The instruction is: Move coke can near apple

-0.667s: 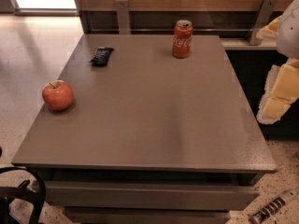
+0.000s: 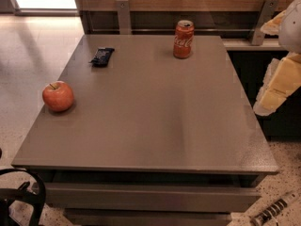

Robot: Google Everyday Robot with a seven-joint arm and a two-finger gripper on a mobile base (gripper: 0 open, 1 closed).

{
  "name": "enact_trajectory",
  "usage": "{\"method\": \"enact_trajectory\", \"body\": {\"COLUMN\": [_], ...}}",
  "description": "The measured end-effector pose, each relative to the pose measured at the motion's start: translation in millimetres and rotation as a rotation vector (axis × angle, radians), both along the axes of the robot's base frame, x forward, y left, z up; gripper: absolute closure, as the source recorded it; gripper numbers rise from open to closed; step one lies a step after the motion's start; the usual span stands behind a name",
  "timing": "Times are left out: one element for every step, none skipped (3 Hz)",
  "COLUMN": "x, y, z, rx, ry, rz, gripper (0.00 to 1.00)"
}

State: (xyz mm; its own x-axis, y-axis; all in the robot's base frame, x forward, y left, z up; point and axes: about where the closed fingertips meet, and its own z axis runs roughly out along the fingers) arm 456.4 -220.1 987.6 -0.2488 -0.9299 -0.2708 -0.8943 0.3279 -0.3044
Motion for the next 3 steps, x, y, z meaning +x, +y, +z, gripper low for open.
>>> {"method": "enact_trajectory", "body": {"x": [30.3,73.4,107.0], "y": [-11.8,-18.0,-17.3], "z": [0.6,-1.4,2.4], "rx": [0.124,0.322,0.475], "ry": [-0.089,-0.228,-0.339], "rz": [-0.093,-0.163,-0.19], "gripper": [0.0,0.0,0.0]}}
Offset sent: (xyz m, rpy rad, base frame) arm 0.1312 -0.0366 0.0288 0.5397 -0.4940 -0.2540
